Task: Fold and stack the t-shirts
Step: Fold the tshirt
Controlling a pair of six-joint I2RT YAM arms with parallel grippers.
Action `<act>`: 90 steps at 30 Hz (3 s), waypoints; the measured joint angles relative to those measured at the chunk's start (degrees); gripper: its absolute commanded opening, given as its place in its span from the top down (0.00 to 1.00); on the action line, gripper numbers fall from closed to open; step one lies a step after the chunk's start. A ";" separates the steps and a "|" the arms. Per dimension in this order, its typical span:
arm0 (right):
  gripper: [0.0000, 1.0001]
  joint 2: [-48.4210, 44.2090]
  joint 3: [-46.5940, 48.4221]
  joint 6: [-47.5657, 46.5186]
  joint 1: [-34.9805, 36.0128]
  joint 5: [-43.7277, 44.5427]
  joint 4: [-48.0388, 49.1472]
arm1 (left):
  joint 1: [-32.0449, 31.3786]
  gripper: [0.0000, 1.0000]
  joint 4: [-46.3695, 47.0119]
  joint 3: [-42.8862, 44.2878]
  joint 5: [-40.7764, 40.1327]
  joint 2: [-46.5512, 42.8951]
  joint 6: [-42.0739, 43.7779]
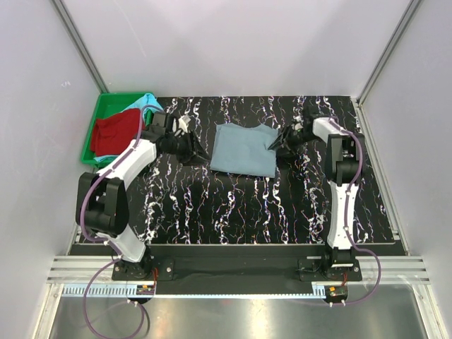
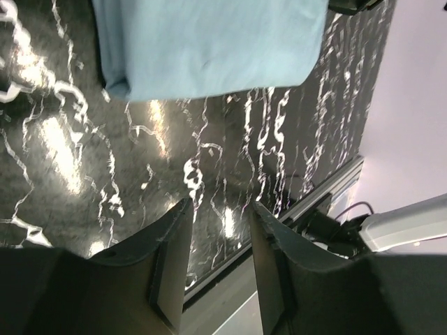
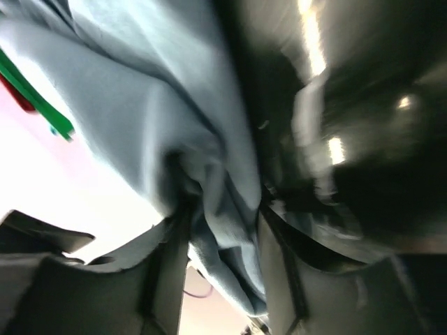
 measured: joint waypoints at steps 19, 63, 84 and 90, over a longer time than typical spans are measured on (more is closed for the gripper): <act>0.52 -30.34 -44.74 18.71 27.54 5.07 24.35 | -5.16 0.56 -3.41 -6.51 -6.12 -15.43 -1.53; 0.64 -37.00 -45.64 14.93 19.82 0.96 25.73 | -21.05 0.93 -8.04 1.18 -25.68 5.11 -10.73; 0.58 -38.42 -51.28 14.73 12.74 1.46 26.29 | -28.20 0.91 1.22 2.03 -16.06 14.58 -11.61; 0.56 -37.81 -51.17 14.01 12.72 1.42 26.36 | -30.45 0.80 3.06 3.98 -13.88 15.37 -11.26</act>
